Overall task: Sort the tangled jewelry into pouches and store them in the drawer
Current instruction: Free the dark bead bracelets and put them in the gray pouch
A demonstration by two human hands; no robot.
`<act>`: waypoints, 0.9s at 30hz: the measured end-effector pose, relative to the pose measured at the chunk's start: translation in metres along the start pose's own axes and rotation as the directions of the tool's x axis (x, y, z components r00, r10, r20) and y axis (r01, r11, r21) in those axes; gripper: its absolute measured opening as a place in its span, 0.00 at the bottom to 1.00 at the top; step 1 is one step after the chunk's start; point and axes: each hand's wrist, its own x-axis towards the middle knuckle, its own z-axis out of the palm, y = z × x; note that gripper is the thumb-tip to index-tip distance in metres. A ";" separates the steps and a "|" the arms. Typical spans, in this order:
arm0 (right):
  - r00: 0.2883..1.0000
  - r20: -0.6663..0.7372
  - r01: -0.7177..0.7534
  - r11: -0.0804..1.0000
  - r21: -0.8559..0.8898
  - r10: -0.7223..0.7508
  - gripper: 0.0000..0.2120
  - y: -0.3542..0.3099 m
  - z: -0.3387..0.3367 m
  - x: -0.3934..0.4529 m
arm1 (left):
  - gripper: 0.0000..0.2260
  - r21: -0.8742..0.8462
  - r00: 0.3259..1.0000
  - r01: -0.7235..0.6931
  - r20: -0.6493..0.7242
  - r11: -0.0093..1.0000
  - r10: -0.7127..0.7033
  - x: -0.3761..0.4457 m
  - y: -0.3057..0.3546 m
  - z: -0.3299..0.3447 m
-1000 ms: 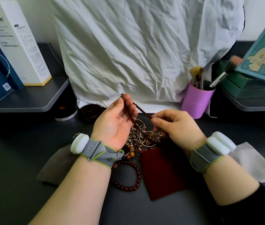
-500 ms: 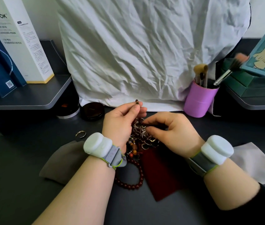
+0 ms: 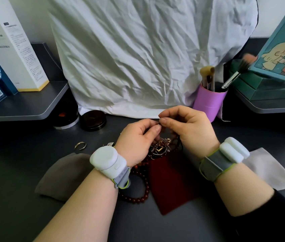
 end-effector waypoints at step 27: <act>0.973 0.197 -0.099 0.987 -0.128 0.123 0.19 0.001 0.003 -0.002 | 0.11 -0.733 0.987 0.118 0.014 0.670 -0.159 0.005 0.010 -0.013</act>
